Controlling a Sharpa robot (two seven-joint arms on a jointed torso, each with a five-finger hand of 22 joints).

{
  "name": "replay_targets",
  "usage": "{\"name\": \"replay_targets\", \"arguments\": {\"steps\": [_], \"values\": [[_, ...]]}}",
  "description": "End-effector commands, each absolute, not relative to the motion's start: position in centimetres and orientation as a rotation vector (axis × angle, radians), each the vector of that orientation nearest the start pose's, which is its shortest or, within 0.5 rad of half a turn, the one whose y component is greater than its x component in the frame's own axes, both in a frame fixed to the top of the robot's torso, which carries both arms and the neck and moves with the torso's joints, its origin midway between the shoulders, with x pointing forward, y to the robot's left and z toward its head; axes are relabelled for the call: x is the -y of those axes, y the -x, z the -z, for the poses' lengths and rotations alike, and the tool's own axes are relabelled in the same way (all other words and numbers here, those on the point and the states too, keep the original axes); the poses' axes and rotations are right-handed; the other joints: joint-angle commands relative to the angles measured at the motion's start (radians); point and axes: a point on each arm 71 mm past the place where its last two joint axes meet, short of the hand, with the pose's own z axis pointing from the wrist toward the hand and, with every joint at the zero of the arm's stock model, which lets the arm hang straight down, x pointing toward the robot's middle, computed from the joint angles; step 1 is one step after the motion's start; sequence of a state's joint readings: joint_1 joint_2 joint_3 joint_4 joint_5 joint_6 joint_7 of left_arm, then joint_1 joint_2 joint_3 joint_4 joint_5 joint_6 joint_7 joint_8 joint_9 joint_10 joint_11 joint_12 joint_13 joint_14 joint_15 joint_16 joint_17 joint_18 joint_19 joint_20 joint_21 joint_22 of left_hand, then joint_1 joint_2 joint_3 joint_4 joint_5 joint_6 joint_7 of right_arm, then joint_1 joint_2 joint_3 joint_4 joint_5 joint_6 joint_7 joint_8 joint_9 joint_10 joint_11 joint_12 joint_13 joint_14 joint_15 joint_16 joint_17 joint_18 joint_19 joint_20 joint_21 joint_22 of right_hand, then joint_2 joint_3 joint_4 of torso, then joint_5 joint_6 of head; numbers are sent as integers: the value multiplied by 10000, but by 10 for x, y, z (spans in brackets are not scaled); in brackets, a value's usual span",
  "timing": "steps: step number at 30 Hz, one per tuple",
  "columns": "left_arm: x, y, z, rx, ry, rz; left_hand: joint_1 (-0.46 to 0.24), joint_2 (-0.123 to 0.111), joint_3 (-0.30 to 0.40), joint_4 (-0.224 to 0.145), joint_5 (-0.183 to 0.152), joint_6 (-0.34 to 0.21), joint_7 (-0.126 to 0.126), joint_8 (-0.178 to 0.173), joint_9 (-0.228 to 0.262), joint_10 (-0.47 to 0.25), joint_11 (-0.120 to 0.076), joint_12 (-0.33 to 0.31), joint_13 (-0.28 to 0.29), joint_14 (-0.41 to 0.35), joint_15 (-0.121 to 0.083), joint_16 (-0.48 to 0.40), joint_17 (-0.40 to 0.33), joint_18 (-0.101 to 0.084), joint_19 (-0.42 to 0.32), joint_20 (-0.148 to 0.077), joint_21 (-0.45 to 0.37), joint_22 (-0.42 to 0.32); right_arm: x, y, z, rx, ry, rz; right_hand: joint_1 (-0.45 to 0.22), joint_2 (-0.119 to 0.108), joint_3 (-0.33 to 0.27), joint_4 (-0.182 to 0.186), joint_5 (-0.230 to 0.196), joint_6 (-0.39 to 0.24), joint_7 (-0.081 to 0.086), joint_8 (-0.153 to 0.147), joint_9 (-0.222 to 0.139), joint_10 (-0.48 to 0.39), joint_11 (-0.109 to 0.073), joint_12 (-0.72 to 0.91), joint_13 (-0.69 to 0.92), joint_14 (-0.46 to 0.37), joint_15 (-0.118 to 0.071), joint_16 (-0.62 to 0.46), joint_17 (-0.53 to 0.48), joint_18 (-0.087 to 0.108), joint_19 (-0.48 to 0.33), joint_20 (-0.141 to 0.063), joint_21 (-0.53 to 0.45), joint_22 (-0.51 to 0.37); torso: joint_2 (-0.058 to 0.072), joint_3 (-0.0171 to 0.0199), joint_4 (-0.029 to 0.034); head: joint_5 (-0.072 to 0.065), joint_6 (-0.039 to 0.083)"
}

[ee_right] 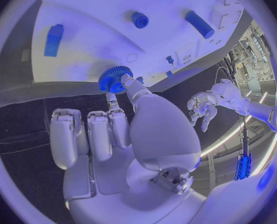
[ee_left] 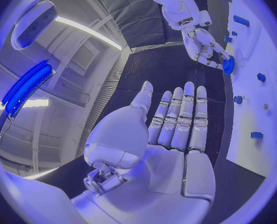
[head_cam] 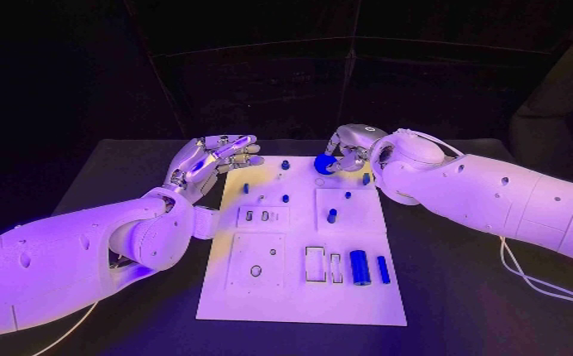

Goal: Assemble the parts on the task board

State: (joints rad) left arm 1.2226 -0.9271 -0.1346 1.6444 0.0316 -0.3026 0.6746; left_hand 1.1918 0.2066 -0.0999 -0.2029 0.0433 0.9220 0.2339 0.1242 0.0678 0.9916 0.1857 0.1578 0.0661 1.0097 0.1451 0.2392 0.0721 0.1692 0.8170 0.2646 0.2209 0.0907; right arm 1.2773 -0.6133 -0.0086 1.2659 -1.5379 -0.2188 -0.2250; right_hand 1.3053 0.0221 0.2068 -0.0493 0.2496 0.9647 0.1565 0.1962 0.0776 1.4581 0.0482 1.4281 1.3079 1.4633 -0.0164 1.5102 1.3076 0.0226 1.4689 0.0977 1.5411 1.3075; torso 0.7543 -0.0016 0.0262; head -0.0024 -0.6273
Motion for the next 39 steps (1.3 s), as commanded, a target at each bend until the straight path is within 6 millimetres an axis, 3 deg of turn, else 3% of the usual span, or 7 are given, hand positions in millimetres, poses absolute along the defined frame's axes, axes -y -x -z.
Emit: {"name": "replay_targets", "arguments": {"steps": [1,12,19,39], "values": [[-218,-456,171,-12099,9698,17268,-1,79,-5,-68,35,81,92,-65,-13,90,12,-69,-8,58,18,-48,-13,149,73,-17,-38,-9,151,-544,146,-15802,1874,-4633,-11,53,140,88,33,432,-258,37,193,151,-20,34,930,796,-69,54,1258,-69,533,-64,67,1938,2,-9,8,14,1],[-218,-457,171,-12091,9691,17253,-1,79,-5,-68,35,81,92,-65,-13,90,12,-69,-8,58,18,-48,-13,149,73,-17,-38,-9,96,-533,143,-15527,2795,-5310,-123,1,212,101,-12,423,-255,-20,166,149,-21,17,924,795,-73,52,1258,-73,544,-75,73,1956,22,-10,21,72,-19],[-219,-458,172,-12084,9687,17236,-1,79,-5,-68,35,81,92,-65,-13,90,12,-69,-8,58,18,-48,-13,149,73,-17,-38,-9,76,-532,153,-15741,3199,-5371,-152,-6,254,101,-12,407,-249,-51,152,143,-18,4,917,793,-71,46,1246,-75,551,-76,76,1966,19,-6,12,122,-44],[-217,-459,172,-12109,9681,17271,-1,79,-5,-68,35,81,92,-65,-13,90,12,-69,-8,58,18,-48,-13,149,73,-17,-38,-9,60,-537,169,-15977,3329,-5230,-296,-99,432,85,4,272,-180,-230,76,91,32,-72,867,789,-30,38,1235,-76,552,-53,77,1971,13,8,-1,119,-76]]}}
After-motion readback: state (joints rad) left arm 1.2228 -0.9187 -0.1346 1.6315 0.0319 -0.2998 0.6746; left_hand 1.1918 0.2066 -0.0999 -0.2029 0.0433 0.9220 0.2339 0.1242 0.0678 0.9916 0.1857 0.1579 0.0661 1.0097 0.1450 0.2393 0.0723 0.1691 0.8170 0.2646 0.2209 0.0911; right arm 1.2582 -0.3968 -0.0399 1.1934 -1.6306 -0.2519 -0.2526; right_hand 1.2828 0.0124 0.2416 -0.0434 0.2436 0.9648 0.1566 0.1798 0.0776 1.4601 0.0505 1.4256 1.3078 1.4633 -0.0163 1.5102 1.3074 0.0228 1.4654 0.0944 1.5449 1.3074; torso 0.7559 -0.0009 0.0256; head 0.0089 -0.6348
